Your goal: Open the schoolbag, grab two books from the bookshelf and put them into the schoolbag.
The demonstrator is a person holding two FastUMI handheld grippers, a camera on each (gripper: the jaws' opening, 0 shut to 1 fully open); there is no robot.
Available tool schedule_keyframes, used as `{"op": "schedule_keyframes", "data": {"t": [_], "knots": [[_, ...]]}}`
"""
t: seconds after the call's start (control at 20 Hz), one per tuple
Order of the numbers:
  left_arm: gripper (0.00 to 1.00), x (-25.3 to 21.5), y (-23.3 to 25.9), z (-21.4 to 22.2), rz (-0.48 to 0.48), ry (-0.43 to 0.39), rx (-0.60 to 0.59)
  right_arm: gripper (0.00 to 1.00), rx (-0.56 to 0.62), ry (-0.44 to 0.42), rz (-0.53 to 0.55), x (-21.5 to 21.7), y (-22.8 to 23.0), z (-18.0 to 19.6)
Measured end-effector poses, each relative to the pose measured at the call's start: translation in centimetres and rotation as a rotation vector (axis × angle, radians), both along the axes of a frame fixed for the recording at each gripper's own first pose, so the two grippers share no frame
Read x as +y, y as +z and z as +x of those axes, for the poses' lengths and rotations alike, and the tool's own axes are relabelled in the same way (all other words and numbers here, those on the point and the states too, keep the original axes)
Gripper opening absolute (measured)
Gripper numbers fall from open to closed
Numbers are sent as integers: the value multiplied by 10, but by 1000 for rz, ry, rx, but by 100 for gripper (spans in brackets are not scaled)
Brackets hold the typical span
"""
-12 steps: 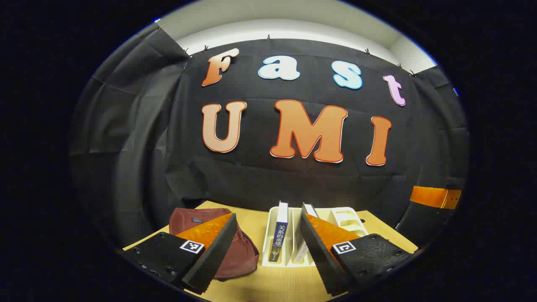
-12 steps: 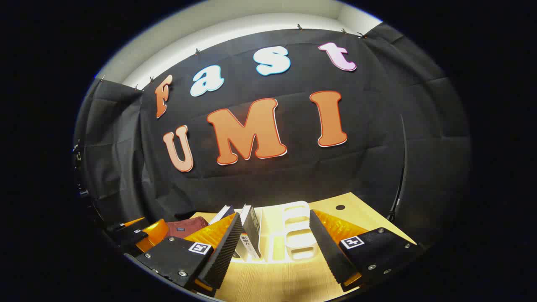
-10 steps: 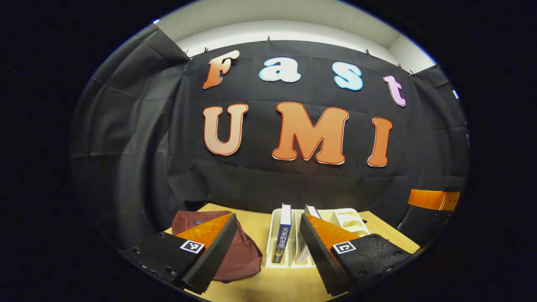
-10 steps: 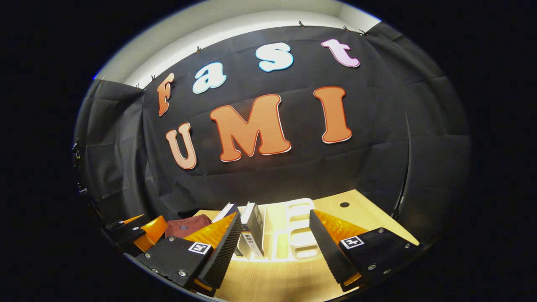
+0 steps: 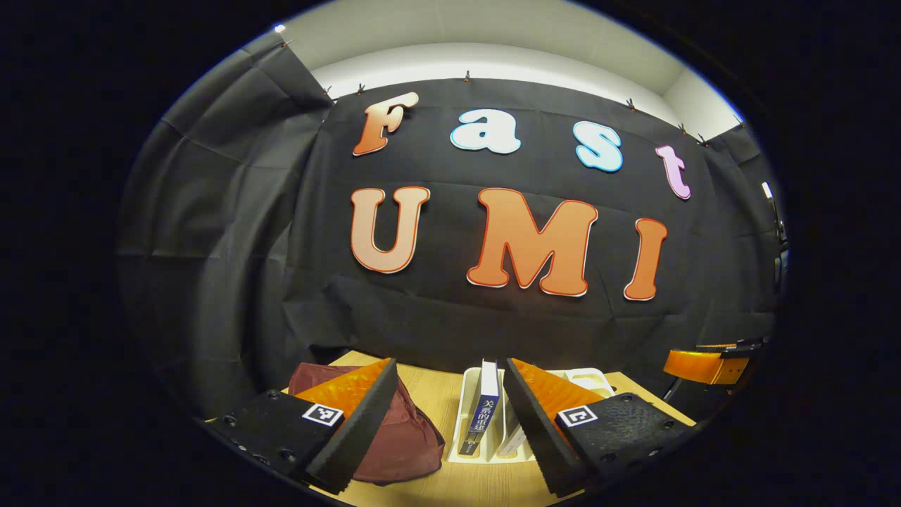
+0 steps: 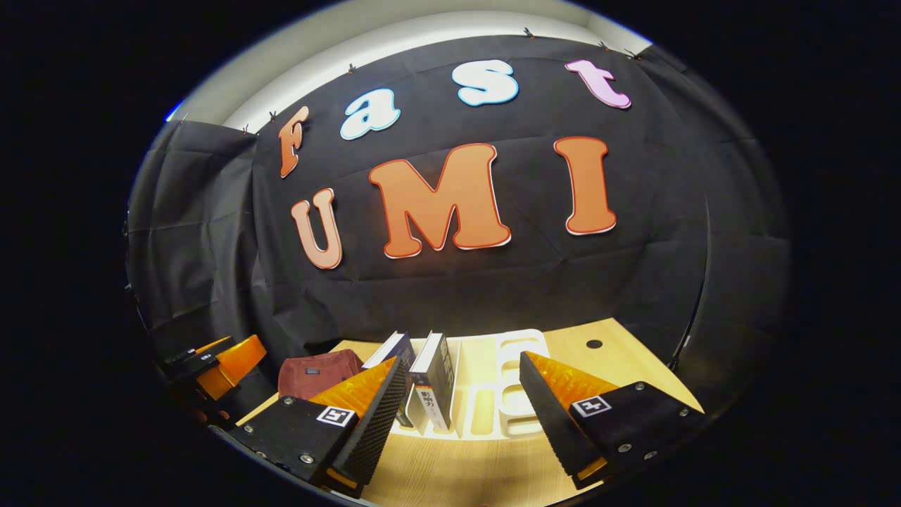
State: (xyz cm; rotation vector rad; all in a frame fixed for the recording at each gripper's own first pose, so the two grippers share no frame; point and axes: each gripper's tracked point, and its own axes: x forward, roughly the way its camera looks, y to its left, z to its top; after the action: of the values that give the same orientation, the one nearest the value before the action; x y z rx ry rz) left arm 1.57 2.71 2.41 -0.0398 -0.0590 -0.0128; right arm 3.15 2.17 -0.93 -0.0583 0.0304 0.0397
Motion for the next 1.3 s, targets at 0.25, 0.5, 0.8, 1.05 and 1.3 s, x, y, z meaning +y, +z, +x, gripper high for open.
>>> {"op": "schedule_keyframes", "data": {"t": [0.25,0.5,0.8,1.05,1.3], "knots": [[95,2,2,12,-53,-85,7,96,-41,-14,46,24,2,6],[94,26,4,20,31,-34,-1,96,-19,5,32,38,-5,7],[95,42,-1,27,42,-13,-4,96,22,-37,71,21,-10,11],[95,50,-13,36,-32,-12,39,96,16,-84,7,11,-11,11],[94,50,-10,36,41,-9,30,96,17,-89,10,10,-11,13]]}}
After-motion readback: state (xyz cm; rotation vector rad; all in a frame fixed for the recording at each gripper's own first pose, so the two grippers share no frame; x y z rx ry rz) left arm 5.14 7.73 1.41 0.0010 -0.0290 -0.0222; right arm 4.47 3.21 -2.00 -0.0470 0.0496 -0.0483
